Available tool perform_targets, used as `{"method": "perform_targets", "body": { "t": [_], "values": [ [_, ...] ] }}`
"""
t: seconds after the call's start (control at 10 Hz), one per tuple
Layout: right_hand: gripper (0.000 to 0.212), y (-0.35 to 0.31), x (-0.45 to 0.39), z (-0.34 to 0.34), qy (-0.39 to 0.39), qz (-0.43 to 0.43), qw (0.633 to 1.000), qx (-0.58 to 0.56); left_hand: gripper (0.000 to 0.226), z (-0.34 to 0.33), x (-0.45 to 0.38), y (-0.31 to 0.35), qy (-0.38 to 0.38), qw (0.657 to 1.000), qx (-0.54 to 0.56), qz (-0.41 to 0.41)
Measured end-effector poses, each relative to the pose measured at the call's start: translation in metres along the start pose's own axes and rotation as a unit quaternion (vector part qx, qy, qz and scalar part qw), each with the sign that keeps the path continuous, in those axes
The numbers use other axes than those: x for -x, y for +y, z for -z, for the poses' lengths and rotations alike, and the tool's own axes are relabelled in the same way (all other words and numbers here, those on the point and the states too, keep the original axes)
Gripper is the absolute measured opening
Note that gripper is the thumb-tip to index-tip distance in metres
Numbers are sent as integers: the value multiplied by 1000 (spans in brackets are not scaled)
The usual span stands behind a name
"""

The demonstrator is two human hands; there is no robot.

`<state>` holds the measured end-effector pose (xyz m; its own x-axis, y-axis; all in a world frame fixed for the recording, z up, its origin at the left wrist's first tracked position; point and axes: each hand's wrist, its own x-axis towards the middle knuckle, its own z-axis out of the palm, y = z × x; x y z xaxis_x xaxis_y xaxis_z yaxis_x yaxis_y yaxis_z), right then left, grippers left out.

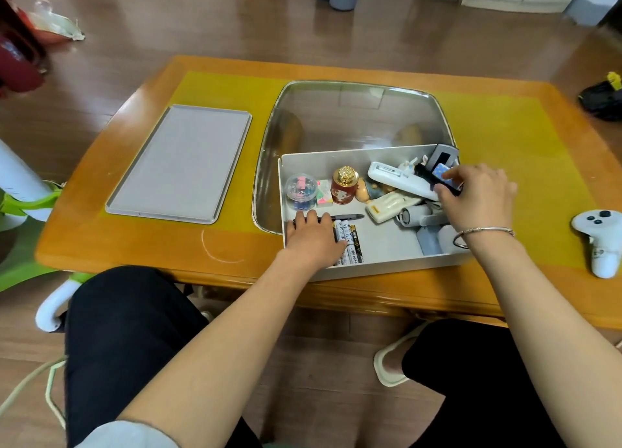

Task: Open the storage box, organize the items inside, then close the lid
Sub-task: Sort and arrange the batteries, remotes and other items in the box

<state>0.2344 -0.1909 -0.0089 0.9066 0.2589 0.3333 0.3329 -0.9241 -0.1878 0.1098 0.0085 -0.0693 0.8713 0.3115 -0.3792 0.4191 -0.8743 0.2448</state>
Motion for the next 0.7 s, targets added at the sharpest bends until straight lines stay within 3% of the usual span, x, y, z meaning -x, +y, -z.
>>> {"method": "perform_targets", "body": {
  "t": [0.3,0.7],
  "values": [
    [30,22,7,6,-74,-49,994,67,70,3,3,0,-8,1000,-9,-6],
    [21,18,-3,-3,-62,-26,993,93,67,4,4,1,-12,1000,-6,-3]
  ]
}}
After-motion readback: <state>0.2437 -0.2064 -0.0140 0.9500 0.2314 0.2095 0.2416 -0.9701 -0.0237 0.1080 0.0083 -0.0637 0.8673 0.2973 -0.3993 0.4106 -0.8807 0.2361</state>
